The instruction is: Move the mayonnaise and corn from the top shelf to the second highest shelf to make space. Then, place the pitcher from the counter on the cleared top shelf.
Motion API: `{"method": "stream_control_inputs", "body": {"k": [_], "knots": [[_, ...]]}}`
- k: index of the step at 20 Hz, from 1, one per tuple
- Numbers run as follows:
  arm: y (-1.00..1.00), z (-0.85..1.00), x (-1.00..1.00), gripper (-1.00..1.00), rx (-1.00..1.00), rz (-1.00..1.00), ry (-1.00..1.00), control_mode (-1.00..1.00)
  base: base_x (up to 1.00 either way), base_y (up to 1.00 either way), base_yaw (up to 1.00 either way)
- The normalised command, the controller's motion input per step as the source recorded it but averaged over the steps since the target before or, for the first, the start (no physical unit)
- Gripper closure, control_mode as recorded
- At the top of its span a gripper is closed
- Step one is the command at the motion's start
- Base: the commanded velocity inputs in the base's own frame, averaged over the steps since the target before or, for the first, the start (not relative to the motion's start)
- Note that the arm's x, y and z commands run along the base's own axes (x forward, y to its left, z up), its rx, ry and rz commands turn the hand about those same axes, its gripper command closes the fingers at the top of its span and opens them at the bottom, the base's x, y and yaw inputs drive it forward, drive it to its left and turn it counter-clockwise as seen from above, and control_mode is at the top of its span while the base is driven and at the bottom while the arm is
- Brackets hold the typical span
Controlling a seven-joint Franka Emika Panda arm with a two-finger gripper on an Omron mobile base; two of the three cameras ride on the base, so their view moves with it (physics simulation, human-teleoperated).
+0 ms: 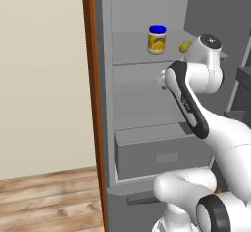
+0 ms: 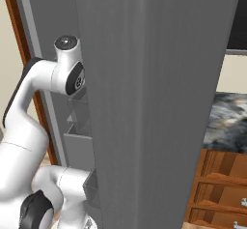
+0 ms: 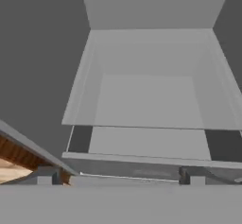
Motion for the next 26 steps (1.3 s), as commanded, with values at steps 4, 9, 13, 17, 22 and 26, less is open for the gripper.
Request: {"method": "stream_control_inputs", "body": {"k": [4,9,13,17,22,26], "knots": [[0.0,0.57,0.0,-1.0,0.07,0.0,-0.38,-1.0,0.0,0.0,0.0],[0.0,0.66,0.03,-1.0,0.1,0.0,-0.27,-1.0,0.0,0.0,0.0],[0.0,0.71,0.0,-1.0,0.06,0.0,-0.16,-1.0,0.0,0.0,0.0],[0.0,0.74,0.04,-1.0,0.03,0.0,-0.07,-1.0,0.0,0.0,0.0],[0.0,0.59,0.14,-1.0,0.0,0.0,0.0,-1.0,0.0,0.0,0.0],[-0.01,0.19,0.21,-1.0,0.0,0.0,0.01,-1.0,0.0,0.0,0.0]]}}
